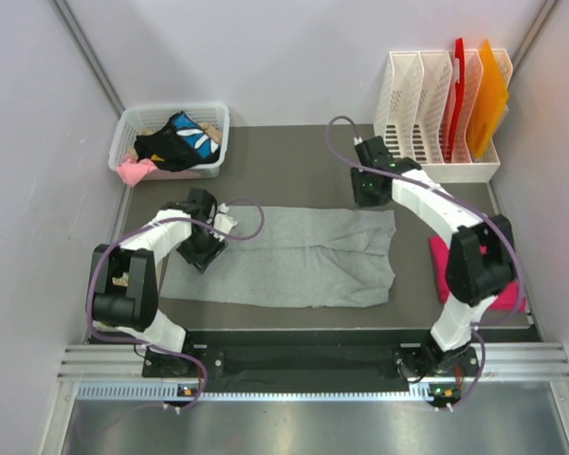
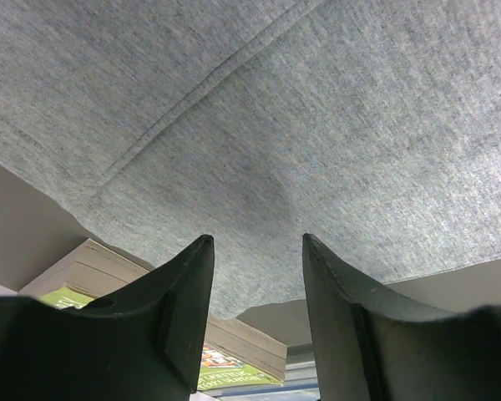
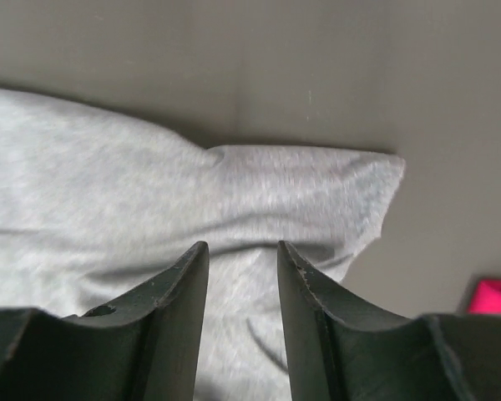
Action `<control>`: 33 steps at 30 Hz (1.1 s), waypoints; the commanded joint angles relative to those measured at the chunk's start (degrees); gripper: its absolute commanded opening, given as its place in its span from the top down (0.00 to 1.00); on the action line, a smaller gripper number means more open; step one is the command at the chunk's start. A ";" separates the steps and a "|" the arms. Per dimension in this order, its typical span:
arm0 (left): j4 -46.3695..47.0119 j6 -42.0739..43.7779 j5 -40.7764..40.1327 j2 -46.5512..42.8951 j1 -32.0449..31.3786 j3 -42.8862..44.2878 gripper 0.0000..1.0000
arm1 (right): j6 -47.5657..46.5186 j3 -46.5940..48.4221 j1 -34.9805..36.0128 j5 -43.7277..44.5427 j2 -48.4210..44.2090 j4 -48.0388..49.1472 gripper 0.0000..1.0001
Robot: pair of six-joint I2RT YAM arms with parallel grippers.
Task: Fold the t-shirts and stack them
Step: Fold the flattened tshirt in 1/3 of the way
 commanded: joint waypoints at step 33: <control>-0.52 1.11 -0.40 -1.01 0.09 -0.71 0.48 | 7.88 -21.61 -4.81 -13.69 -6.26 11.27 0.65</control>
